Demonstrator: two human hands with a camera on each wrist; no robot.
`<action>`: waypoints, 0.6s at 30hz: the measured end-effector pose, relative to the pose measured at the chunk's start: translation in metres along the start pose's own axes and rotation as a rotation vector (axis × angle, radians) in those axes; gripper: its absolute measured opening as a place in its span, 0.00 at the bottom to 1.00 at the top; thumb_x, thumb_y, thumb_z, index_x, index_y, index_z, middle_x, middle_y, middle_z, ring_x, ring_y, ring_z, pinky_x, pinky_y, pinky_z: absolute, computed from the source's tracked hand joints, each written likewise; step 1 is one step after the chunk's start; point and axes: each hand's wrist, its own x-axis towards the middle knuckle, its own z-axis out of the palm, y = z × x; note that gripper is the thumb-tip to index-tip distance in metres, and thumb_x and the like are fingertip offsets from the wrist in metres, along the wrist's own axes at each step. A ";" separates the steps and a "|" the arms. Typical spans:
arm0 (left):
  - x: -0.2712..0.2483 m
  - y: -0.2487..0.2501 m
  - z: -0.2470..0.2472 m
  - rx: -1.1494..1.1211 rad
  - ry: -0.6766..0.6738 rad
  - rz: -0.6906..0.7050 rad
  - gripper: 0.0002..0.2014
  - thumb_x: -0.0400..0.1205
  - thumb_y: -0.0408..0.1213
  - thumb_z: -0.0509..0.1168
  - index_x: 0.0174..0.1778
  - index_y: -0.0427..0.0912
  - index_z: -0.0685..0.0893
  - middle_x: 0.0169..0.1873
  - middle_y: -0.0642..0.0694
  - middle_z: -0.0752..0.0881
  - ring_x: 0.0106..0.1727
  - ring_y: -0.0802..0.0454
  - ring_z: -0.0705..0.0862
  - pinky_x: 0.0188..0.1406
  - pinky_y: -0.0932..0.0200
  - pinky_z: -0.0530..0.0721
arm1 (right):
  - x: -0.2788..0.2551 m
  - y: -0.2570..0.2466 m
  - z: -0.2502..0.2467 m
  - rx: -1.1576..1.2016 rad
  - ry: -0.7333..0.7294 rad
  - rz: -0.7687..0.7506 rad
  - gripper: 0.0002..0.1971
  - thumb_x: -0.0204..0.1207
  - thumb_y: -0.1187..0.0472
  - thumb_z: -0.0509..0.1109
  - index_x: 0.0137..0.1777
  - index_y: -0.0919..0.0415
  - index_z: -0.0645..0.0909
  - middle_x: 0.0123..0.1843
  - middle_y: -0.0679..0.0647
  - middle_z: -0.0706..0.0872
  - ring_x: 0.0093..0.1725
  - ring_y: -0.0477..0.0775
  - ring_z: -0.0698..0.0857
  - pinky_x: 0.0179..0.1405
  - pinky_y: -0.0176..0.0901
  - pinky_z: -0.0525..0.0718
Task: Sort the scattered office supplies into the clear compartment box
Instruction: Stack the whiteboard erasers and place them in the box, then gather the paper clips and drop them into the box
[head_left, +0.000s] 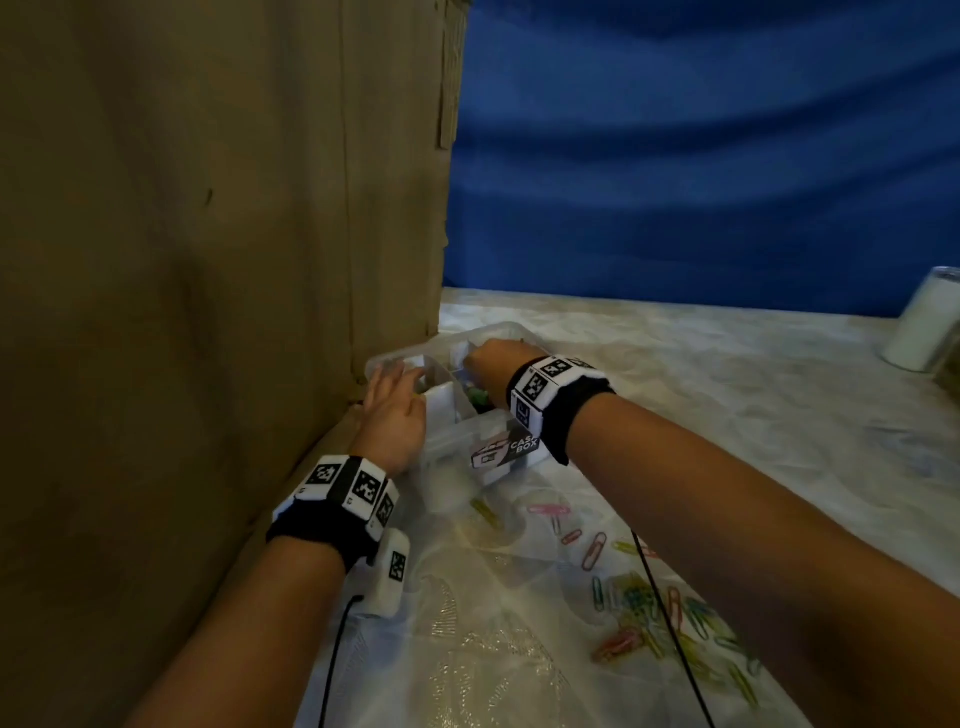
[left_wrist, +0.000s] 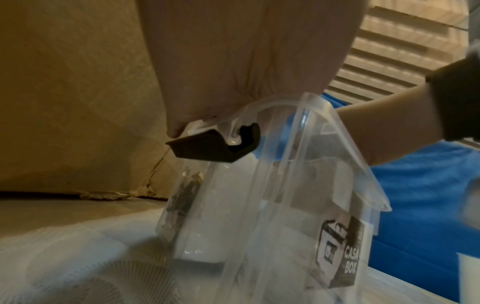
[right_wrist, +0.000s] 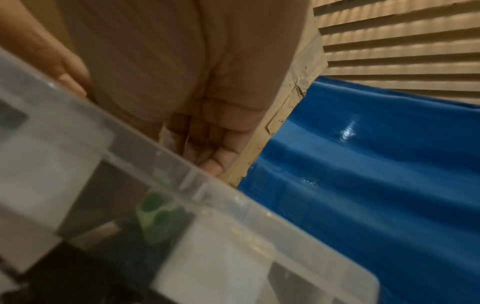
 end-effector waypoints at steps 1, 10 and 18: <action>0.000 0.000 0.000 -0.001 0.001 0.003 0.22 0.89 0.38 0.47 0.81 0.49 0.61 0.84 0.49 0.51 0.85 0.50 0.42 0.84 0.42 0.45 | 0.011 0.002 0.007 0.003 0.006 0.011 0.19 0.75 0.56 0.72 0.66 0.50 0.78 0.67 0.52 0.83 0.61 0.58 0.84 0.50 0.46 0.79; -0.004 0.002 -0.002 -0.043 -0.006 0.012 0.22 0.88 0.37 0.46 0.80 0.49 0.62 0.84 0.49 0.52 0.85 0.49 0.42 0.83 0.38 0.45 | -0.006 0.004 -0.002 0.018 -0.067 -0.019 0.25 0.78 0.58 0.70 0.74 0.63 0.73 0.72 0.61 0.79 0.70 0.63 0.79 0.68 0.50 0.76; 0.000 0.000 -0.002 -0.023 -0.002 -0.004 0.22 0.88 0.35 0.48 0.79 0.47 0.64 0.83 0.44 0.57 0.85 0.46 0.45 0.84 0.40 0.45 | -0.143 0.063 0.035 0.552 0.521 -0.048 0.16 0.80 0.64 0.63 0.66 0.57 0.81 0.68 0.55 0.80 0.65 0.55 0.80 0.67 0.47 0.79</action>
